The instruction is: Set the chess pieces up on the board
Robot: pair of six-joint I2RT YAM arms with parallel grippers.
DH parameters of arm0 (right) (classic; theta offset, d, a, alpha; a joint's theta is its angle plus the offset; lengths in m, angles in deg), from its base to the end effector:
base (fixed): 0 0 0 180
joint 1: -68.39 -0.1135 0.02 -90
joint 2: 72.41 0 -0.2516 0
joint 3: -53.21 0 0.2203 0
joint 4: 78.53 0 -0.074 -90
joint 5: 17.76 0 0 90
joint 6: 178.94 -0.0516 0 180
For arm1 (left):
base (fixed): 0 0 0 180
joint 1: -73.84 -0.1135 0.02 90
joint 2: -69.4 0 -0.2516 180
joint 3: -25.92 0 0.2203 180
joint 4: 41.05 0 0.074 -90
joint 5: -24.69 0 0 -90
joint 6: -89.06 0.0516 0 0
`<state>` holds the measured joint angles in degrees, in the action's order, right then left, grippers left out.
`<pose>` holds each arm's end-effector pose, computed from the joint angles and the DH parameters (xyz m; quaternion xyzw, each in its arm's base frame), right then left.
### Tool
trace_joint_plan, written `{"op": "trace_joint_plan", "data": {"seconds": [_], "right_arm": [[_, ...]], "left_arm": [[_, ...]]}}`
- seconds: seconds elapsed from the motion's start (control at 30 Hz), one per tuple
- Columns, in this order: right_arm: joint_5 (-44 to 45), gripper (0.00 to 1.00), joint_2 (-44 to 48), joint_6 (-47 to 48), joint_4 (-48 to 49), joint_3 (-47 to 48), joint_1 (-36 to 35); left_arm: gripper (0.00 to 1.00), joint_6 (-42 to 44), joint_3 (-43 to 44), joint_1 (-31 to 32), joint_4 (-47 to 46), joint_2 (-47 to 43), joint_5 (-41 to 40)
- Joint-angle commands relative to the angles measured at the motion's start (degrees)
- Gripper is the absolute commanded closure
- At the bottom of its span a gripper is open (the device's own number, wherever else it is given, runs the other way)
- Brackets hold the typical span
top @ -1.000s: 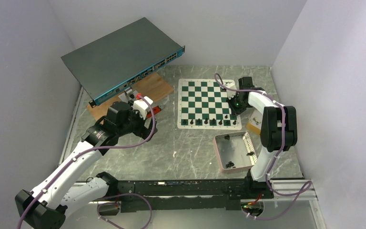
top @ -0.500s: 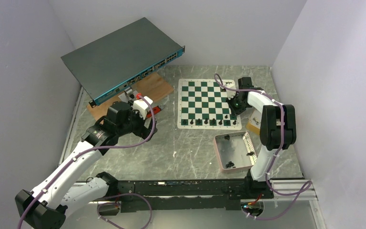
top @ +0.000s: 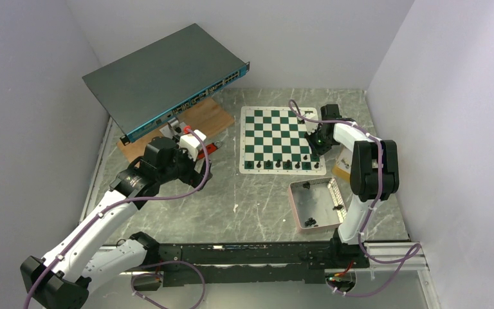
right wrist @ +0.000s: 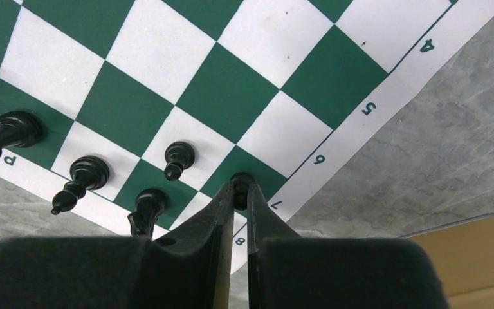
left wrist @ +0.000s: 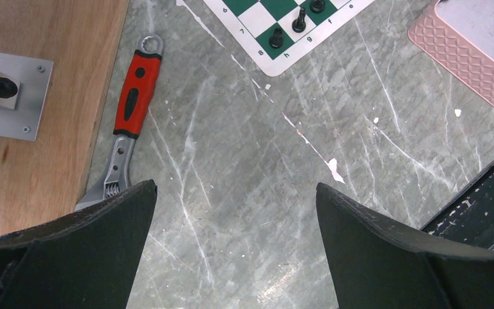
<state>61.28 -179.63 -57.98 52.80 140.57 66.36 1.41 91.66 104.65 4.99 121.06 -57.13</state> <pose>0.3467 0.0221 0.1630 -0.2947 0.9327 0.0445 0.2030 0.1540 -0.1004 0.2982 0.2821 0.8261 -0.1794 0.4537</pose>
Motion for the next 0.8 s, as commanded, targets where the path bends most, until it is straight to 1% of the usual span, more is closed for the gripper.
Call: {"op": "trace_joint_plan", "data": {"seconds": [0.0,0.13,0.4,0.63,0.77], "right_arm": [[0.4,0.86,-0.6,-0.8,0.5,2.0,0.0],[0.0,0.77,0.0,-0.9,0.3,2.3,0.1],[-0.8,0.69,3.9,-0.5,0.6,2.4,0.8],[-3.2,0.64,11.9,0.8,0.2,0.2,2.3],[-8.4,0.63,19.6,4.4,-1.6,-2.6,2.4]], "left_arm": [[0.0,0.1,0.3,-0.2,-1.6,-0.2,0.9],[0.0,0.1,0.3,-0.2,-1.5,-0.2,0.9],[0.0,0.2,0.3,-0.2,-1.6,0.1,0.7],[0.01,0.3,0.2,-0.3,-1.8,0.5,1.0],[0.01,0.5,-0.1,-0.2,-2.2,0.6,1.7]]}}
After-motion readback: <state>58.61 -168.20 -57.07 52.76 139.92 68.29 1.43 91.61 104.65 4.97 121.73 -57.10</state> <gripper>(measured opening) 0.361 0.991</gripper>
